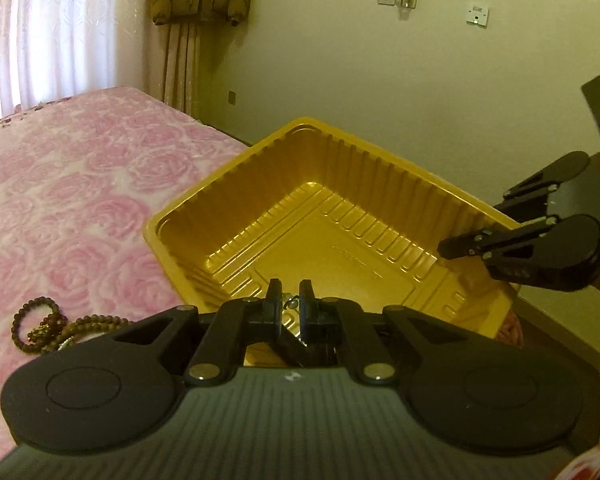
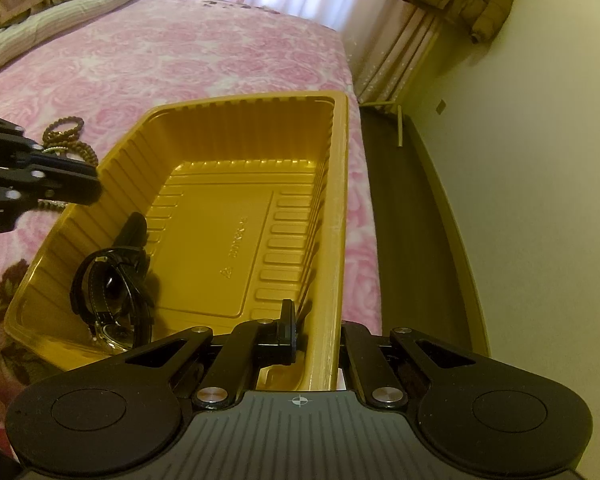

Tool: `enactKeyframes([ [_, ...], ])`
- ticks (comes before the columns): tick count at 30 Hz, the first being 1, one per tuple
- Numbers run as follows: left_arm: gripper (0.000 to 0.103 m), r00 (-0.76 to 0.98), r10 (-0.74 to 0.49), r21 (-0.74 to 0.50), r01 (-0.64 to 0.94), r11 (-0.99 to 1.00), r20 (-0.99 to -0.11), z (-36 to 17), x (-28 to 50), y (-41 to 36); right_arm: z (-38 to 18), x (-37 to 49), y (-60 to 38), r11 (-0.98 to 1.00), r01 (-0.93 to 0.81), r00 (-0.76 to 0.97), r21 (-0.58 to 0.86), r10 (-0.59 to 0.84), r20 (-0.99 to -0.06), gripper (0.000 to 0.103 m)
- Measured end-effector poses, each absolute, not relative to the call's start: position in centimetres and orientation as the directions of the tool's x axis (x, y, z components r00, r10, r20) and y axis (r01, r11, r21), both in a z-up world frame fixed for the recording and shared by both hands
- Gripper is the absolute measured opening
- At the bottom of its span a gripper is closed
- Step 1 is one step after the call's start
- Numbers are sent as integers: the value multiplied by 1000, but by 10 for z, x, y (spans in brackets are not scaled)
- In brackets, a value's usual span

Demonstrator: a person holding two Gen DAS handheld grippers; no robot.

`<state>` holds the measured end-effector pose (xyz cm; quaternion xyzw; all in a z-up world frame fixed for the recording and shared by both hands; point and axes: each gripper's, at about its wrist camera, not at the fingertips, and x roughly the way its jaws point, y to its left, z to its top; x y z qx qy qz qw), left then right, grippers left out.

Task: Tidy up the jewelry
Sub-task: 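Carry the stud earring into the yellow tray and open the left gripper, then move the left gripper back to the dark bead bracelets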

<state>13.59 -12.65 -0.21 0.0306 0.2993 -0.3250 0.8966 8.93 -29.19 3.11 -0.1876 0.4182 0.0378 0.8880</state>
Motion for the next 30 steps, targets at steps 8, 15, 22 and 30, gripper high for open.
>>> enactKeyframes([
  [8,20,604,-567,-149,599,787,-560,-7,143,-132,32,89,-291,927,-225,648,-300,-87,-757,4],
  [15,24,664,-514,-137,534,834,-542,-8,121,-98,33,89,-292,928,-225,649,-298,-86,-756,4],
  [22,25,738,-346,-133,333,933,-579,-21,94,-25,33,89,-294,929,-225,647,-293,-83,-758,4],
  [30,25,747,-226,-95,215,972,-625,-43,87,20,32,89,-294,927,-226,648,-299,-86,-757,4],
])
